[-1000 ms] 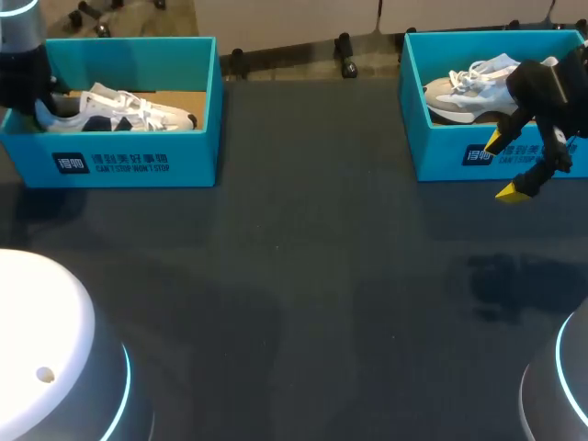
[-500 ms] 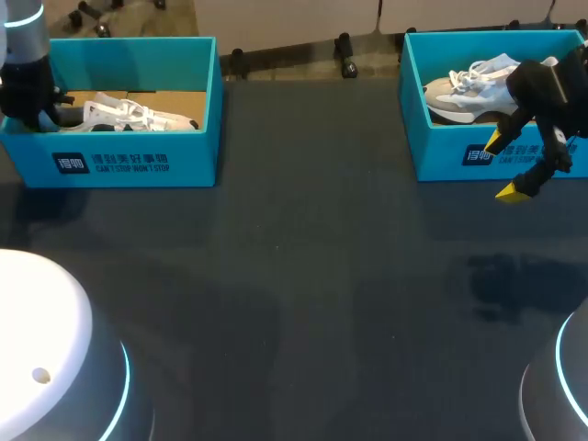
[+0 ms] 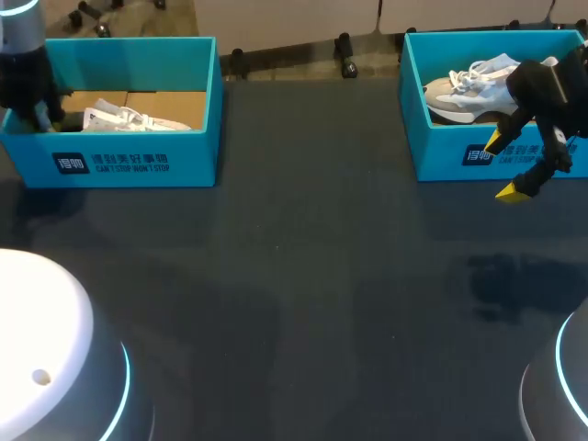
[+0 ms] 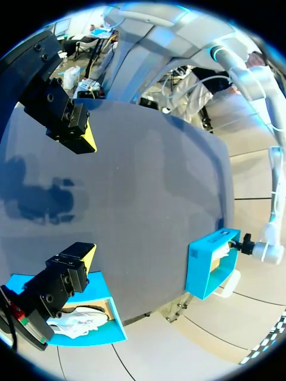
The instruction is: Take the shoe out of the shoebox, open the shoe tongue, remove and reinsert the insole, then place the shoe into the shoebox
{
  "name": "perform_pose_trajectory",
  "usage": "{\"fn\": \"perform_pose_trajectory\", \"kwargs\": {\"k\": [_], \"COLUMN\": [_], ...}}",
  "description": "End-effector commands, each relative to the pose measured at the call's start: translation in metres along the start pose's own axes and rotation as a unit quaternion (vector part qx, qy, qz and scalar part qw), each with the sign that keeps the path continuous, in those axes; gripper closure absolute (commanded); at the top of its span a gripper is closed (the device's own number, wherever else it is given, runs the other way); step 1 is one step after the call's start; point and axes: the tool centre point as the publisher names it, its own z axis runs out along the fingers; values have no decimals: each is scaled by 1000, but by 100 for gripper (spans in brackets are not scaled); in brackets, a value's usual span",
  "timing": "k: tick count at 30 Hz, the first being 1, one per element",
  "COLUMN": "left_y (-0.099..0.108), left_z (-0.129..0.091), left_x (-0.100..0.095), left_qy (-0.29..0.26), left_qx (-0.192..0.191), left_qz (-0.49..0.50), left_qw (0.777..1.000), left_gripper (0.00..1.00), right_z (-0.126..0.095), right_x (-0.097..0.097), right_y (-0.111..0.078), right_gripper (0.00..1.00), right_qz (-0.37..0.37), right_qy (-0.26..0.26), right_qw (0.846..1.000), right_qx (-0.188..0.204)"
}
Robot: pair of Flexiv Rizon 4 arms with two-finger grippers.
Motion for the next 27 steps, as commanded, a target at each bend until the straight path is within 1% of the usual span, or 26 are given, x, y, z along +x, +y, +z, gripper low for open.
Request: {"fn": "perform_pose_trajectory", "kwargs": {"k": [1, 3, 4, 6, 7, 8, 9, 10, 11, 17, 21, 25, 27], "left_y": [-6, -5, -5, -6, -6, -7, -7, -8, -8, -11, -18, -26, -30], "left_z": [-20, -27, -31, -40, -44, -49, -53, -58, -63, -93, -113, -129, -135], "left_x": [0, -2, -3, -4, -4, -5, -5, -6, -6, -9, -11, -15, -16], "left_qy": [-7, -14, -15, -19, -21, -23, -23, -26, -28, -41, -47, -29, -26], "left_qx": [-5, -4, -5, -6, -7, -11, -12, -13, -15, -27, -33, -36, -34], "left_qz": [3, 4, 4, 4, 5, 4, 4, 4, 3, -19, -38, -70, -78], "left_qw": [1000, 1000, 1000, 1000, 1000, 1000, 1000, 1000, 999, 999, 998, 997, 996], "left_gripper": [51, 44, 44, 40, 35, 27, 13, 4, 0, 0, 0, 0, 0], "right_z": [1, 1, 1, 1, 1, 1, 1, 1, 1, 1, 1, 1, -4], "right_x": [-1, -1, -1, -1, -1, -1, -1, -1, -1, -1, -1, -1, -11], "right_y": [0, 0, 0, 0, 0, 0, 0, 0, 0, 0, 0, 0, -2], "right_gripper": [0, 0, 0, 0, 0, 0, 0, 0, 0, 0, 0, 0, 0], "right_qz": [0, 0, 0, 0, 0, 0, 0, 0, 0, 0, 0, 0, 2], "right_qy": [1, 1, 1, 1, 1, 1, 1, 1, 1, 1, 1, 1, -8], "right_qw": [1000, 1000, 1000, 1000, 1000, 1000, 1000, 1000, 1000, 1000, 1000, 1000, 1000], "right_qx": [1, 1, 1, 1, 1, 1, 1, 1, 1, 1, 1, 1, 2]}}
